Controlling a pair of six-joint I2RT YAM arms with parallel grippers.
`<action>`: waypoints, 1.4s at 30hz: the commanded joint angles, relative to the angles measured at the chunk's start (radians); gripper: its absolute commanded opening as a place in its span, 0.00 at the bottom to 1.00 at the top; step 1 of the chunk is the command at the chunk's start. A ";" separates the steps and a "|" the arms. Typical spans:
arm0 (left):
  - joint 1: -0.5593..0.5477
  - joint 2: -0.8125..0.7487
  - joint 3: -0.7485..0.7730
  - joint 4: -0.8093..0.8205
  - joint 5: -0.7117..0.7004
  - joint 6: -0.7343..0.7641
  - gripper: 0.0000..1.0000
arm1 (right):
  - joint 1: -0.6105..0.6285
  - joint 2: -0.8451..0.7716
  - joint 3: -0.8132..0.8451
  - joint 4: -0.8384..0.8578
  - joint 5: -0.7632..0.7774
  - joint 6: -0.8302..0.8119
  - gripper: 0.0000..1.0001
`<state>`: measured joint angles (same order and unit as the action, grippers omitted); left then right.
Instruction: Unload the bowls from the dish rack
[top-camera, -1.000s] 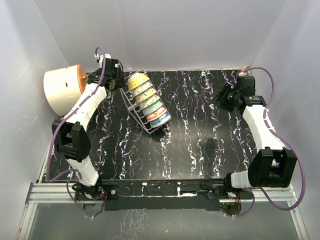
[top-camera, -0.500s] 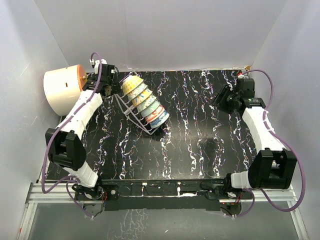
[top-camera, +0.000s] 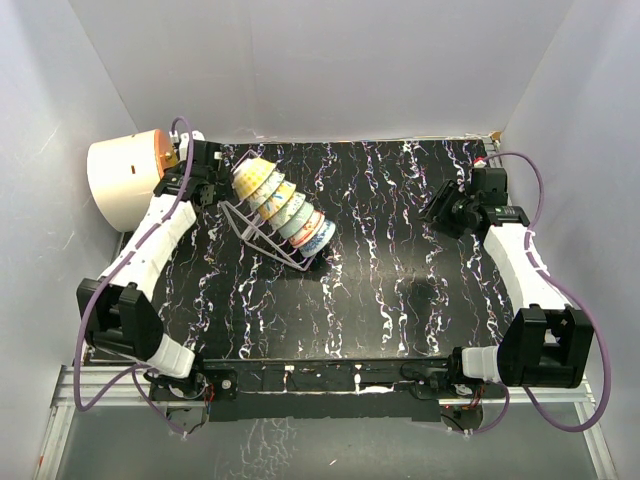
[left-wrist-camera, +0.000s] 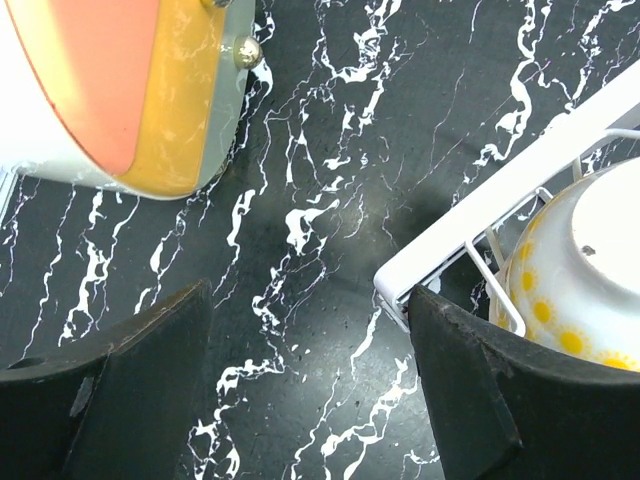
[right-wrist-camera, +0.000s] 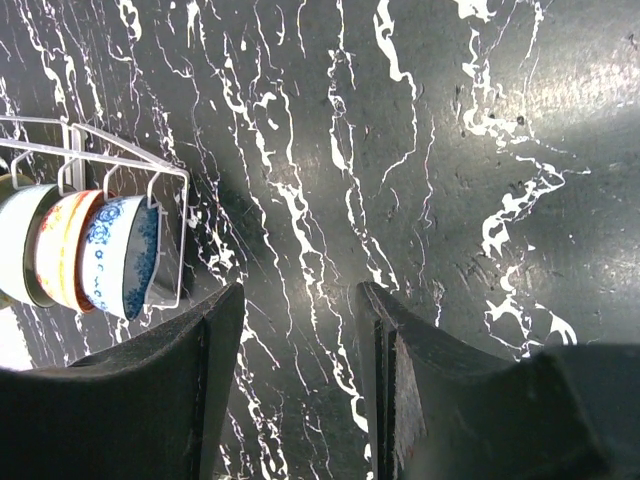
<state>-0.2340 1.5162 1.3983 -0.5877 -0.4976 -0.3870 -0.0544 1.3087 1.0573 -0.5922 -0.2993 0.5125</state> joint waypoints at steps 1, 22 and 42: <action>0.009 -0.057 -0.048 -0.136 -0.038 0.016 0.76 | -0.002 -0.043 -0.015 0.066 -0.026 0.022 0.50; 0.009 -0.226 -0.170 -0.219 -0.023 -0.021 0.76 | 0.009 -0.043 -0.054 0.105 -0.090 0.069 0.50; 0.008 -0.345 -0.221 -0.293 -0.009 -0.046 0.76 | 0.112 0.022 -0.037 0.104 -0.056 0.105 0.50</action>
<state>-0.2314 1.2034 1.1908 -0.7719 -0.4770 -0.4507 0.0357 1.3186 0.9985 -0.5404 -0.3794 0.6060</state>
